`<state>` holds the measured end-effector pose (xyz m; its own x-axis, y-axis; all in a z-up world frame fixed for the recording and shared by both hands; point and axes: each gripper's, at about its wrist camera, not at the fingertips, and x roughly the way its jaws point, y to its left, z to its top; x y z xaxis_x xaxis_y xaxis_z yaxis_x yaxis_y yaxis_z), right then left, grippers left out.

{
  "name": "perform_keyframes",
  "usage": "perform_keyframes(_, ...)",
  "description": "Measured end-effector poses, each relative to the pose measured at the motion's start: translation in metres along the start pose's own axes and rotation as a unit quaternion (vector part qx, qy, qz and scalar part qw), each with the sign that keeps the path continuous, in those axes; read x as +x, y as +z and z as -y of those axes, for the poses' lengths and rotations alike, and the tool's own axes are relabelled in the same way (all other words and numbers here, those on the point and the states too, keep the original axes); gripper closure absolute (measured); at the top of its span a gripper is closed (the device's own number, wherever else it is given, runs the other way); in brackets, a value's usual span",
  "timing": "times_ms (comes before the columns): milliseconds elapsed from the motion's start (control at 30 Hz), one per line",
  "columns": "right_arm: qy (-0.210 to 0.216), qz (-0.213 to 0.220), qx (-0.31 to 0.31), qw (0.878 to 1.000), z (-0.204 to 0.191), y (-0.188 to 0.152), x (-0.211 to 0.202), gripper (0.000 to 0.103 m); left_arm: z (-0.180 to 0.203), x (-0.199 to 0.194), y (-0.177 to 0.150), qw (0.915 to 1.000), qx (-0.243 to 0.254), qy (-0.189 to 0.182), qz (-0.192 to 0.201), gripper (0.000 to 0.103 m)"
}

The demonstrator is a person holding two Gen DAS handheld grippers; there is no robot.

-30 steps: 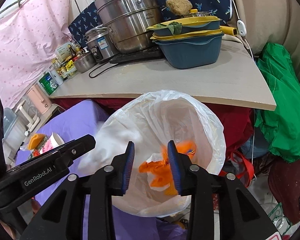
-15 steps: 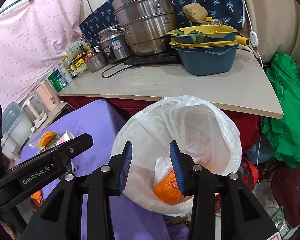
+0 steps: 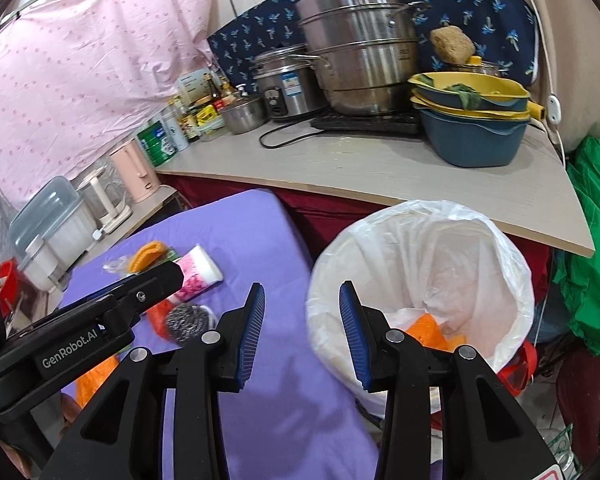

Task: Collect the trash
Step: 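Open both tools inside the bin and withdraw them toward the table, then move the left tool to the small orange bag while the right tool approaches the steel wool scrubber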

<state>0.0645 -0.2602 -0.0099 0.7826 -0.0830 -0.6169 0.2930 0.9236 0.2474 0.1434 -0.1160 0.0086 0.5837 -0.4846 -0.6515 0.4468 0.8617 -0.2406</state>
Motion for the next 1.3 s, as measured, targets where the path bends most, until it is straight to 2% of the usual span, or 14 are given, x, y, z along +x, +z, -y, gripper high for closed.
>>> perform_keyframes(100,0.009,0.001,-0.013,1.000,-0.019,-0.003,-0.003,0.057,-0.020,-0.013,-0.003,0.9998,-0.014,0.012,0.004,0.052)
perform_keyframes(200,0.018,-0.001,-0.025,1.000,-0.037,-0.006,-0.005,0.056,-0.040,-0.025,-0.008,0.9992,-0.024,0.032,0.005,0.050)
perform_keyframes(267,0.025,-0.005,-0.032,0.999,-0.049,-0.010,-0.005,0.055,-0.052,-0.032,-0.012,0.9983,-0.029,0.050,0.005,0.044)
perform_keyframes(333,0.030,-0.007,-0.039,0.999,-0.059,-0.014,-0.006,0.050,-0.068,-0.041,-0.018,0.9968,-0.038,0.070,0.008,0.032)
perform_keyframes(433,0.035,-0.010,-0.049,0.998,-0.074,-0.020,-0.006,0.046,-0.092,-0.052,-0.028,0.9936,-0.057,0.097,0.009,0.023)
perform_keyframes(600,0.044,-0.024,-0.059,0.997,-0.094,-0.031,0.001,0.044,-0.133,-0.062,-0.044,0.9879,-0.091,0.126,-0.004,0.017)
perform_keyframes(933,0.049,-0.052,-0.074,0.995,-0.119,-0.048,0.024,0.044,-0.186,-0.056,-0.078,0.9773,-0.122,0.168,-0.043,0.016)
perform_keyframes(1300,0.049,-0.075,-0.083,0.993,-0.132,-0.054,0.054,0.044,-0.214,-0.039,-0.098,0.9714,-0.140,0.176,-0.076,0.016)
